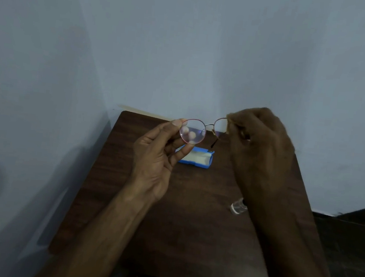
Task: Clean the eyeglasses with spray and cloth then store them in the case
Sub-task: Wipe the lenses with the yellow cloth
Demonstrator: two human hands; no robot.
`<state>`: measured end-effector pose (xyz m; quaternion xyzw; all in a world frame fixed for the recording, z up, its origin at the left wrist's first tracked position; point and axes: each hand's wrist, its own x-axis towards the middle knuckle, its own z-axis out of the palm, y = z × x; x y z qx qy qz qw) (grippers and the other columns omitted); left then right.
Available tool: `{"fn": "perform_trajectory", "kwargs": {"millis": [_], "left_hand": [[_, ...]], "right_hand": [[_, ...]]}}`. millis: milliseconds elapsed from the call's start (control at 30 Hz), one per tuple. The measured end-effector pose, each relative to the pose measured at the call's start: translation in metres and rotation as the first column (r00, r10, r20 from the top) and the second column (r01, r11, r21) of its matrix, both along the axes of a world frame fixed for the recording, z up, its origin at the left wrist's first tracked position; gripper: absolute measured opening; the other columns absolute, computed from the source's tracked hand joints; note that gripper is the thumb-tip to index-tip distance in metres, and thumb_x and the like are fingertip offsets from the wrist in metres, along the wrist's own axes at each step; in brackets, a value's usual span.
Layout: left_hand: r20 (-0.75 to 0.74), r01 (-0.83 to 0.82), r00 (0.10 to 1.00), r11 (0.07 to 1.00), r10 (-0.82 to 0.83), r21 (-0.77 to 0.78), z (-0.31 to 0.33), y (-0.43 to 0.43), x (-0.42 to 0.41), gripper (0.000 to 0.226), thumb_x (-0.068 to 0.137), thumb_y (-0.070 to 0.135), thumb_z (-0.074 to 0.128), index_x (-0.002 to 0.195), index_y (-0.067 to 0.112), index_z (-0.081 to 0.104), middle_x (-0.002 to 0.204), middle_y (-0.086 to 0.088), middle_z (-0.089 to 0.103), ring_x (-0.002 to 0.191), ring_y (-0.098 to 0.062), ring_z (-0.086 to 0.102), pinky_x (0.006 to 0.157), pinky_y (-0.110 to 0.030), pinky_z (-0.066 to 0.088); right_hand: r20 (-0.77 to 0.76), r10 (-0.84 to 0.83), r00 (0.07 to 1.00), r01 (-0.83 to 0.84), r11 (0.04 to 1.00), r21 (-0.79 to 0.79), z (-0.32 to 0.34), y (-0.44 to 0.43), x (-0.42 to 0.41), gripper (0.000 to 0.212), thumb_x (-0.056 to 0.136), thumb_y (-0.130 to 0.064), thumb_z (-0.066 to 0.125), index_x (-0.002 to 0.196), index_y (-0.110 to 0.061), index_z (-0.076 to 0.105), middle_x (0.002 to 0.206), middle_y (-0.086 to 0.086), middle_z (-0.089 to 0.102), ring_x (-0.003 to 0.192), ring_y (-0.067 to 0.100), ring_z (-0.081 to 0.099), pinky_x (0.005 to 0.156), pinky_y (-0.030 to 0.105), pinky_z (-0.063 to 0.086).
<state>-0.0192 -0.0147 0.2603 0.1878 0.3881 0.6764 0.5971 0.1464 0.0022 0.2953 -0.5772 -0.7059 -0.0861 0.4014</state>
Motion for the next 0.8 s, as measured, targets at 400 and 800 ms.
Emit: {"fn": "perform_trajectory", "kwargs": {"millis": [400,800], "left_hand": [[0.008,-0.013,1.000,1.000,0.013,0.016,0.004,-0.001,-0.004,0.016,0.098,0.013,0.064,0.097,0.013,0.080,0.086,-0.003,0.078,0.079,-0.014,0.077,0.071,-0.025,0.065],[0.025,-0.072,0.997,0.996,0.071,0.059,0.009,-0.005,-0.012,0.013,0.098,0.011,0.064,0.099,0.008,0.077,0.078,-0.003,0.077,0.072,-0.011,0.076,0.077,-0.026,0.064]], "right_hand": [[0.113,0.063,0.992,-0.065,0.998,0.014,-0.006,-0.014,-0.016,0.006,0.094,-0.008,0.071,0.098,-0.011,0.075,0.105,0.005,0.070,0.089,0.026,0.059,0.069,0.032,0.041],[0.081,0.102,0.991,-0.103,0.995,0.008,-0.009,-0.019,-0.020,0.008,0.096,-0.011,0.071,0.101,-0.015,0.075,0.104,0.003,0.069,0.090,0.025,0.061,0.072,0.035,0.045]]}}
